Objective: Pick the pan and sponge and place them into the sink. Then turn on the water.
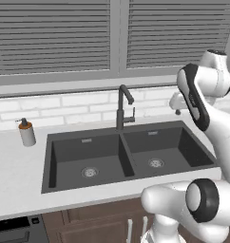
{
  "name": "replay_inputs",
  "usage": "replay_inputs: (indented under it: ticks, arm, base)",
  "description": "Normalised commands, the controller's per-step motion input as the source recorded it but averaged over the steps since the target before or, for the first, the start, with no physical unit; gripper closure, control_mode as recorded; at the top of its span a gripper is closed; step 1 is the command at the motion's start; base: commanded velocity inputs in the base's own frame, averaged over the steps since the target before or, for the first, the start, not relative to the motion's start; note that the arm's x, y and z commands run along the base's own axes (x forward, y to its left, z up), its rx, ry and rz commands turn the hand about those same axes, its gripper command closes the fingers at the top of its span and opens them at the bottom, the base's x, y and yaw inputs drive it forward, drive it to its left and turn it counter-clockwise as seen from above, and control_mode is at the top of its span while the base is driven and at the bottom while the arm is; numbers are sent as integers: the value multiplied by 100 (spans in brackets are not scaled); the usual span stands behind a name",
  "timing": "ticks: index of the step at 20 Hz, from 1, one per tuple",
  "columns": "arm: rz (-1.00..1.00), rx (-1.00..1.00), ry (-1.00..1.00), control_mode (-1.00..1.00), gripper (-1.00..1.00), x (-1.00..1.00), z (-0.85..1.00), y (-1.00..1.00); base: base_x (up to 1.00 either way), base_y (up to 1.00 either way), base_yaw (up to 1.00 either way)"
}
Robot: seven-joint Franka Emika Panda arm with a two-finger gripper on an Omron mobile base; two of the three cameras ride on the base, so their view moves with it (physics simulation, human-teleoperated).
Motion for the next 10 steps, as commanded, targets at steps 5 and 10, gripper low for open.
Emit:
replay_inputs:
  ticks: [5,10]
  arm:
    - [0,0,9,-100,-100,-5,-14,-79]
    - [0,0,6,-100,-100,-6,-24,-78]
  base:
    - [0,0,0]
    - [0,0,0]
